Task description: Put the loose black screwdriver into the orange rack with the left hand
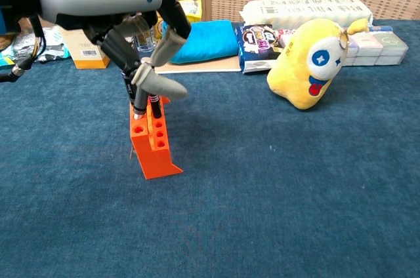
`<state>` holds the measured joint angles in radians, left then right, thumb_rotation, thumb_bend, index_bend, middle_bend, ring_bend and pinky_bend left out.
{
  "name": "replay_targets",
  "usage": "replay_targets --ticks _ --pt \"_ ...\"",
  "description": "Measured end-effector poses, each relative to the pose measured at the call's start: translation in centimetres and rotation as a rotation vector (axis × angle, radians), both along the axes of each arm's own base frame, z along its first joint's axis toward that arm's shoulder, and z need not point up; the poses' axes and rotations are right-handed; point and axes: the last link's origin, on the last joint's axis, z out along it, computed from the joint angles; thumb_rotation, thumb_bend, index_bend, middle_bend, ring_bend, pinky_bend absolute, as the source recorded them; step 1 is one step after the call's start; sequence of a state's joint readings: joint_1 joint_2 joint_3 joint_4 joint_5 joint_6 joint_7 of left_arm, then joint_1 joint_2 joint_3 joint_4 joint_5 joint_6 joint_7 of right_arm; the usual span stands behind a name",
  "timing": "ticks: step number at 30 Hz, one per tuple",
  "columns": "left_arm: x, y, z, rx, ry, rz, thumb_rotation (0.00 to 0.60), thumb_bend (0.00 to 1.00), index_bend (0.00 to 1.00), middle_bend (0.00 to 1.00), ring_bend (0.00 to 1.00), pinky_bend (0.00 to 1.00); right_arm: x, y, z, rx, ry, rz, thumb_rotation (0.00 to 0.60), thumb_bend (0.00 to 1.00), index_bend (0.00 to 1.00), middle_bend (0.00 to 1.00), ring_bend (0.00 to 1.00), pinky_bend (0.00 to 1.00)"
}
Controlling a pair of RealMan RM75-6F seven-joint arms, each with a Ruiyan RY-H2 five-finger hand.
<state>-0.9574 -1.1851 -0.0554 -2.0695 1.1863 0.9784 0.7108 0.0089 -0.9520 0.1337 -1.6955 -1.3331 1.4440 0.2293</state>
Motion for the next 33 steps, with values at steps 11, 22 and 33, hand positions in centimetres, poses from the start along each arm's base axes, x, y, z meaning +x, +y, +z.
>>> replay_targets --ticks 11,22,33 --pt "0.7 0.8 -0.9 0.012 -0.01 0.002 0.138 0.14 0.61 0.55 0.8 0.99 0.0 0.1 0.2 -0.005 -0.003 0.001 0.6 0.09 0.07 0.03 0.0 0.0" --pt "0.6 0.6 -1.4 0.003 0.005 0.014 0.156 0.14 0.61 0.55 0.8 0.99 -0.2 0.0 0.2 -0.002 -0.004 -0.002 0.6 0.09 0.07 0.03 0.0 0.0" --pt "0.3 0.8 -1.0 0.042 0.038 0.026 0.201 0.14 0.61 0.55 0.8 0.99 0.0 0.0 -0.1 0.007 0.0 0.001 0.6 0.09 0.07 0.03 0.0 0.0"
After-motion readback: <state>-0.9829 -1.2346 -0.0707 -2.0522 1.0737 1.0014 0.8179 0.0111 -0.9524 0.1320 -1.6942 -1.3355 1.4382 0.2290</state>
